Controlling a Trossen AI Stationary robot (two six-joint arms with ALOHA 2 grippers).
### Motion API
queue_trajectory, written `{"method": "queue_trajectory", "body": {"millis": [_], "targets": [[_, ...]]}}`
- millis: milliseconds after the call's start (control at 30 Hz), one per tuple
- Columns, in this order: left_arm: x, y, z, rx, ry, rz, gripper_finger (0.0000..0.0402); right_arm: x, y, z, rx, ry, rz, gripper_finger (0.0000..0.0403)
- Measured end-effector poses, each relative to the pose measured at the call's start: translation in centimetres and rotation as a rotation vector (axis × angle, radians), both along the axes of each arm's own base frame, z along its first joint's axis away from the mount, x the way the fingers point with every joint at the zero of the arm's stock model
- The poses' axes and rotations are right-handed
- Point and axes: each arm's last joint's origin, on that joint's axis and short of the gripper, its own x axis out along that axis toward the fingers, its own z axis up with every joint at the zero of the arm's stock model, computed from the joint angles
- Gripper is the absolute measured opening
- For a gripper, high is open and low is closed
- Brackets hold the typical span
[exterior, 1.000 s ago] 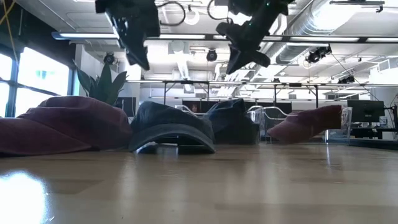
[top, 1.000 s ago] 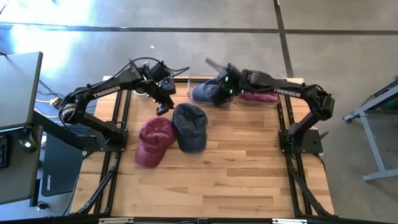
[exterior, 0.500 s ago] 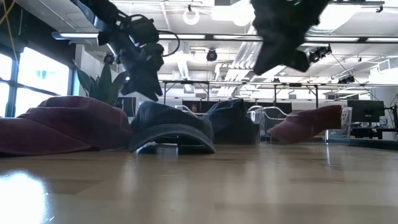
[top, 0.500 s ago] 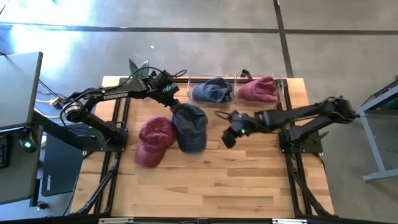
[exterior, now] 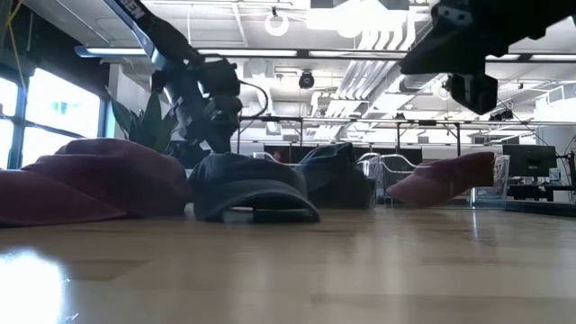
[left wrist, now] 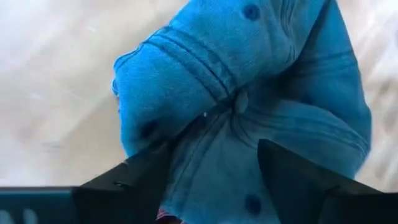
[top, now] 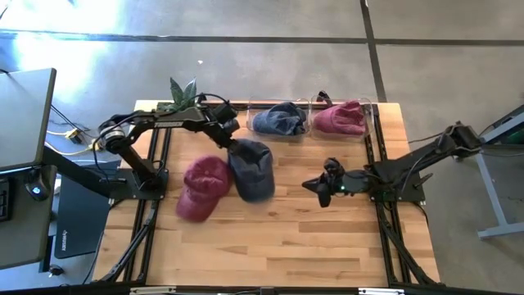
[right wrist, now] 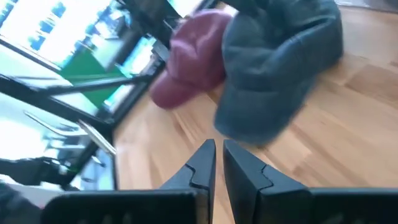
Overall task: Pick & Place hat
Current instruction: Put the dark blue cap into the left transparent bin
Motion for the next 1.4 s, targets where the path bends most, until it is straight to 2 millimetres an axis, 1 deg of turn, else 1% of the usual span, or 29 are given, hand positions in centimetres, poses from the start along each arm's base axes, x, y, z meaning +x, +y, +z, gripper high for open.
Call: {"method": "queue_trajectory", "body": {"millis": [100,200,233,300,333,367,400,467,500,567,633,667,800,867,933,1000,1067,1133,1267,1367,1400], "targets": [[0.3,-0.5,-0.2,-0.051,-0.018,-0.033,0.0188,-0.3,0.3,-0.4,0.005,-0.035,0.02,0.0024],[0.8,-1.1,0.4,-0.093,-0.062,-0.088,0.0117,-0.4,0.4,-0.7,0.002,-0.036,0.023,0.0024],[0.9,-1.3,1.0,-0.108,-0.084,-0.11,0.0089,-0.4,0.4,-0.8,-0.003,-0.032,0.015,0.0024],[0.9,-1.8,3.0,-0.11,-0.123,-0.156,0.0035,-0.4,0.3,-0.8,-0.021,-0.033,0.0,0.0023],[0.8,-2.1,4.0,-0.087,-0.126,-0.174,0.0018,-0.4,0.2,-0.8,-0.038,-0.033,-0.008,0.0023],[0.6,-2.3,4.8,-0.046,-0.11,-0.177,0.001,-0.4,0.2,-0.8,-0.052,-0.034,-0.012,0.0023],[0.5,-2.5,5.4,0.007,-0.079,-0.173,0.0014,-0.4,0.1,-0.7,-0.064,-0.037,-0.018,0.0024],[0.6,-2.7,6.0,0.142,-0.019,-0.158,0.0033,-0.3,-0.1,-0.7,-0.07,-0.033,-0.031,0.0025],[0.7,-2.7,6.1,0.198,0.009,-0.144,0.0044,-0.3,-0.3,-0.8,-0.073,-0.032,-0.039,0.0025],[0.7,-2.8,6.0,0.246,0.037,-0.133,0.0073,-0.2,-0.5,-0.8,-0.076,-0.032,-0.055,0.0024],[0.8,-2.8,5.8,0.216,0.028,-0.15,0.011,-0.2,-0.7,-0.7,-0.076,-0.032,-0.067,0.0022],[1.1,-2.8,5.3,0.183,0.023,-0.165,0.013,-0.2,-0.8,-0.7,-0.073,-0.032,-0.072,0.0021],[2.3,-2.7,3.0,0.003,0.018,-0.201,0.0216,-0.1,-0.8,-0.6,-0.066,-0.044,-0.078,0.0021],[2.8,-2.6,1.9,-0.047,0.026,-0.213,0.025,-0.1,-0.9,-0.6,-0.072,-0.045,-0.083,0.0021],[3.1,-2.5,0.7,-0.087,0.059,-0.219,0.027,-0.1,-1.0,-0.6,-0.074,-0.045,-0.091,0.0019],[3.6,-2.4,-0.4,-0.115,0.064,-0.232,0.027,0.0,-1.1,-0.6,-0.072,-0.045,-0.101,0.0018],[3.9,-2.5,-1.0,-0.132,0.054,-0.258,0.025,0.0,-1.3,-0.6,-0.069,-0.052,-0.112,0.0018],[4.4,-2.8,-1.0,-0.124,0.015,-0.298,0.0215,0.2,-1.5,-0.4,-0.06,-0.068,-0.119,0.002],[5.5,-3.6,-1.0,-0.107,-0.066,-0.362,0.0116,0.3,-1.7,-0.1,-0.049,-0.101,-0.117,0.002],[6.3,-4.2,-0.3,-0.128,-0.186,-0.423,0.0032,0.3,-1.7,0.0,-0.048,-0.106,-0.114,0.0017],[6.4,-4.4,0.2,-0.135,-0.219,-0.435,0.0017,0.3,-1.7,-0.1,-0.048,-0.106,-0.112,0.0017]]}}
